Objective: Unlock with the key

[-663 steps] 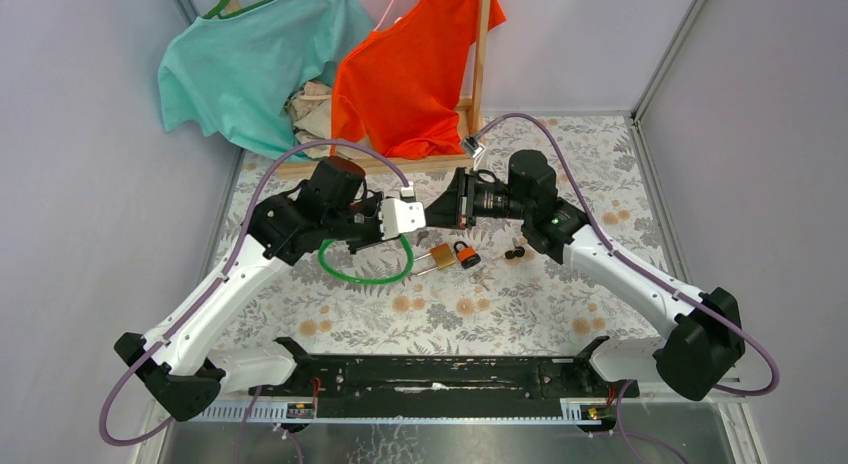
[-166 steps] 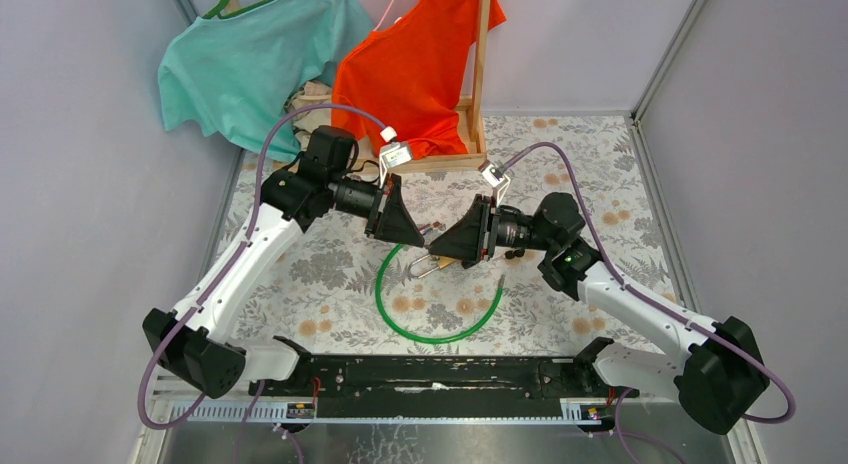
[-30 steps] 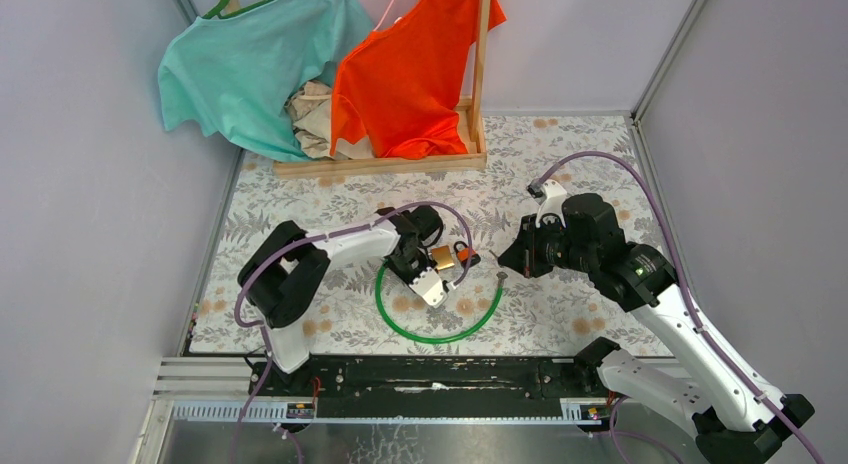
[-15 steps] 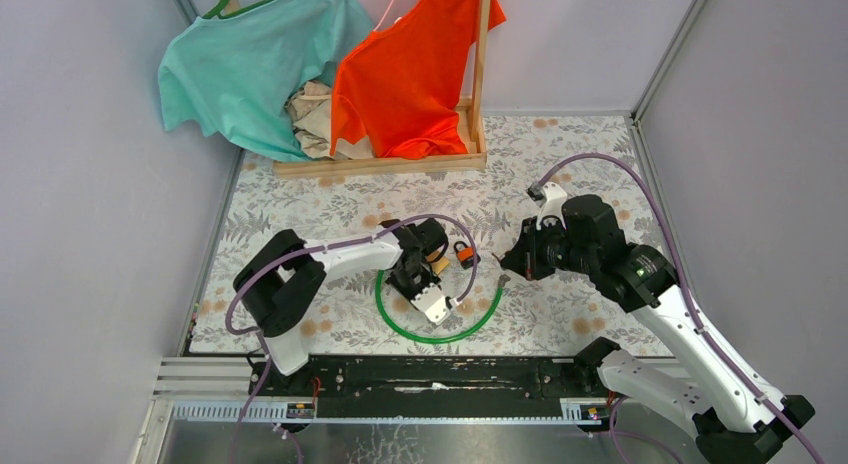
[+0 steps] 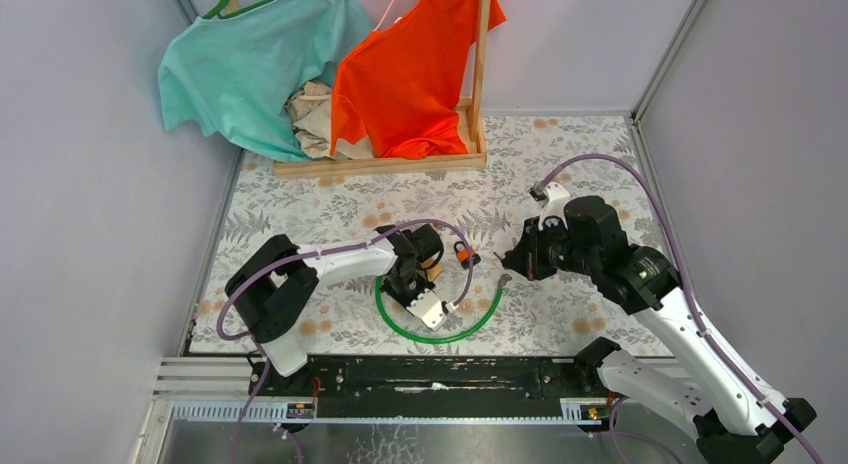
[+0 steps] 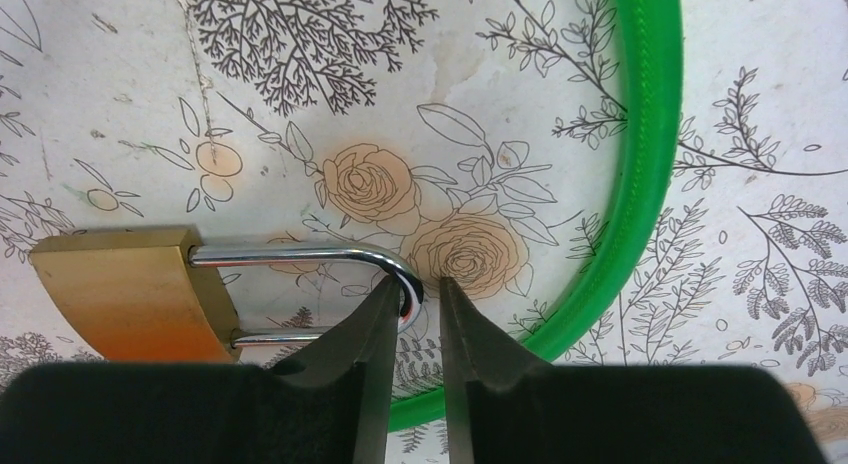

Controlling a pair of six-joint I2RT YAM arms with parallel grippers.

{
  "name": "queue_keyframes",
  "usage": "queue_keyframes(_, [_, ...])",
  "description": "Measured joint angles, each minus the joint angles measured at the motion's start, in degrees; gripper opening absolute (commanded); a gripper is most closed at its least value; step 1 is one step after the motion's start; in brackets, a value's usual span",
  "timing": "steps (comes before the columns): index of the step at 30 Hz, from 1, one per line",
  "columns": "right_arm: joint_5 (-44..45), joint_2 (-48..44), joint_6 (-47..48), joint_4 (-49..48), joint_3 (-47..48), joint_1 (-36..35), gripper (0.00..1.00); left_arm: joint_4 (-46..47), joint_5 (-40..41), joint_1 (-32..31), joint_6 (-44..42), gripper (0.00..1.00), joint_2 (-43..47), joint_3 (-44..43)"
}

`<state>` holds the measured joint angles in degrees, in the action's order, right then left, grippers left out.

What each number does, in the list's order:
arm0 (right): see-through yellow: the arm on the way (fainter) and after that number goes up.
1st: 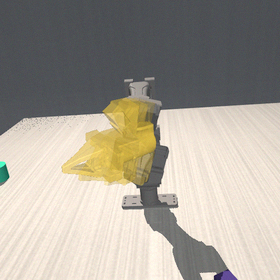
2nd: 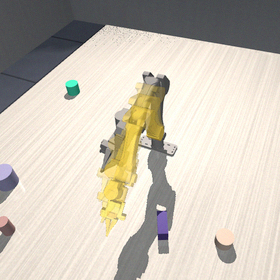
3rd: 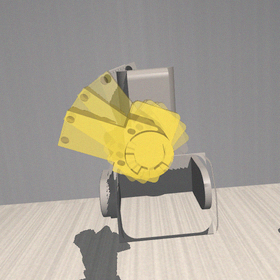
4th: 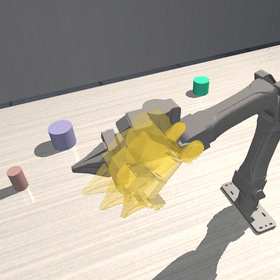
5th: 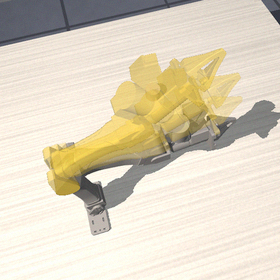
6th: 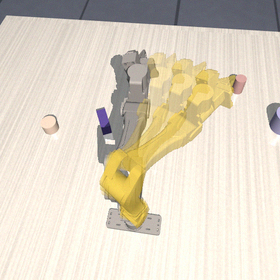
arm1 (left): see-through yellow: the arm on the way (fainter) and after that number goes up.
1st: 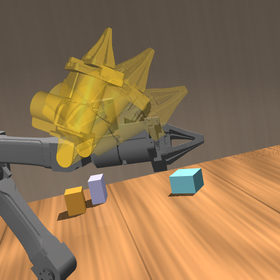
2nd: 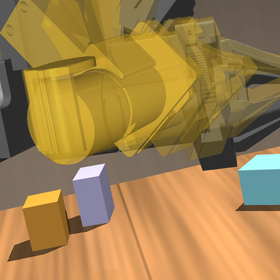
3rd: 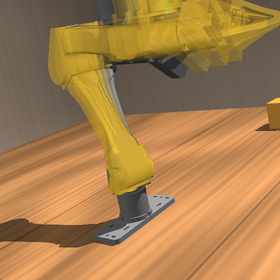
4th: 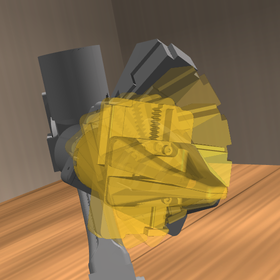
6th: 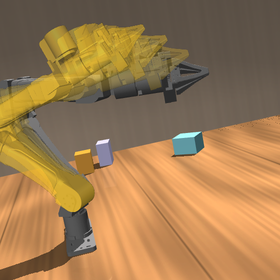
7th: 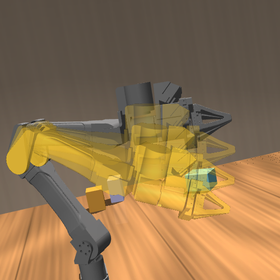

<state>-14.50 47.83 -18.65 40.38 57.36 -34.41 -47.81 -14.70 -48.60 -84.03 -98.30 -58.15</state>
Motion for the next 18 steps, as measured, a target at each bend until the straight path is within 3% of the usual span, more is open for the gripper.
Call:
queue_keyframes(2, [0.0,-0.2,0.0,0.1,0.0,0.0,0.0,0.7,0.2,0.0,0.7,0.22,0.5,0.7])
queue_keyframes(7, [0.1,-0.4,0.0,0.1,0.0,0.0,0.0,3.1,1.8,-0.2,1.4,0.0,2.5,3.1])
queue_keyframes(18, [0.2,0.5,0.5,0.1,1.9,0.0,0.0,-0.8,3.2,-0.9,5.8,0.0,4.3,-1.3])
